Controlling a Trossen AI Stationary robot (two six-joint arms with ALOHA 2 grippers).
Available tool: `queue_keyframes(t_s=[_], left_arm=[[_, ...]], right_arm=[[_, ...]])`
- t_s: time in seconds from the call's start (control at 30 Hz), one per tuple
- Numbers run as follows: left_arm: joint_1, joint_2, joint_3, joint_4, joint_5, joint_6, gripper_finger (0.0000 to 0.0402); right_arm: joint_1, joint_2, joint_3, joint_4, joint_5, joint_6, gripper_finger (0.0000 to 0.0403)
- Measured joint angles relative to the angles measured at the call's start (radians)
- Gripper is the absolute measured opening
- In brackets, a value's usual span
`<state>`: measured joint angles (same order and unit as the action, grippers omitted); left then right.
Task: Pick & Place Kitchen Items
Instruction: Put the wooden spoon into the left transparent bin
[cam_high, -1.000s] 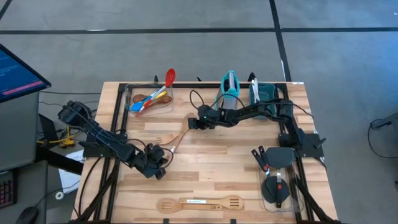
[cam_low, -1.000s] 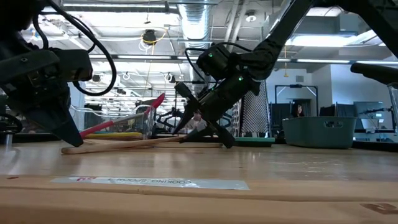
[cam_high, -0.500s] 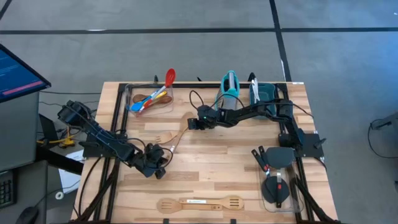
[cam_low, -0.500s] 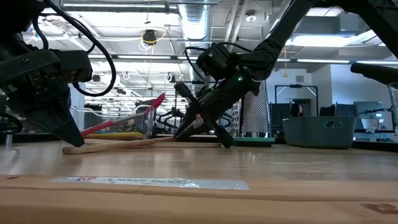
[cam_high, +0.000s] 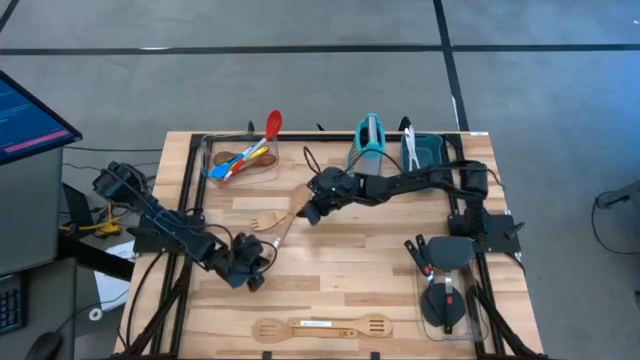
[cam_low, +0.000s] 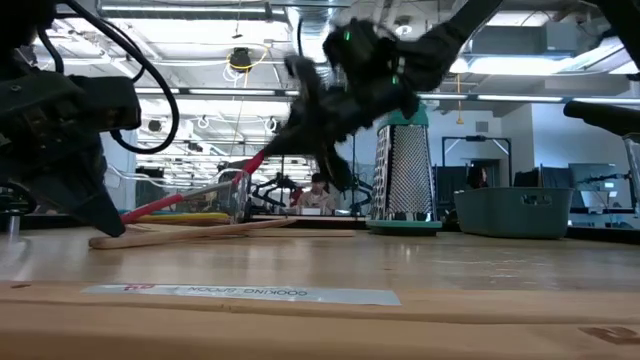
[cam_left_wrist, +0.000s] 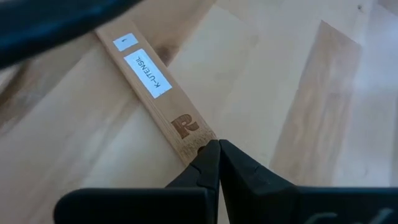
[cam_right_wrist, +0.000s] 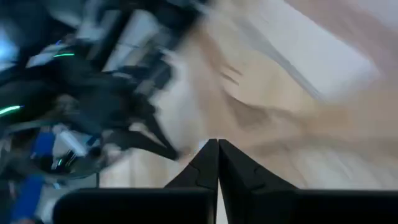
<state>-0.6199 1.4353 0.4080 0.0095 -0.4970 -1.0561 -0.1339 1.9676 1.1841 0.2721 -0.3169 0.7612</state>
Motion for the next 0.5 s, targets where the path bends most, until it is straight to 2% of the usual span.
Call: queue_keyframes(t_s=[0.13, 0.23, 0.4, 0.5], left_arm=[[-0.029, 0.0, 0.0, 0.004, 0.018, 0.0, 0.0001], [-0.046, 0.0, 0.0, 0.008, 0.022, 0.0, 0.0001], [-0.047, 0.0, 0.0, 0.01, 0.022, 0.0, 0.0001], [-0.047, 0.0, 0.0, 0.012, 0.016, 0.0, 0.0001]], right_arm=[[0.043, -0.037, 0.059, -0.025, -0.001, -0.227, 0.0001], [0.075, -0.033, 0.128, -0.13, 0.007, -0.406, 0.0003], [0.108, -0.008, 0.272, -0.444, 0.169, -0.719, 0.0003], [0.115, 0.018, 0.346, -0.558, 0.291, -0.901, 0.0011]])
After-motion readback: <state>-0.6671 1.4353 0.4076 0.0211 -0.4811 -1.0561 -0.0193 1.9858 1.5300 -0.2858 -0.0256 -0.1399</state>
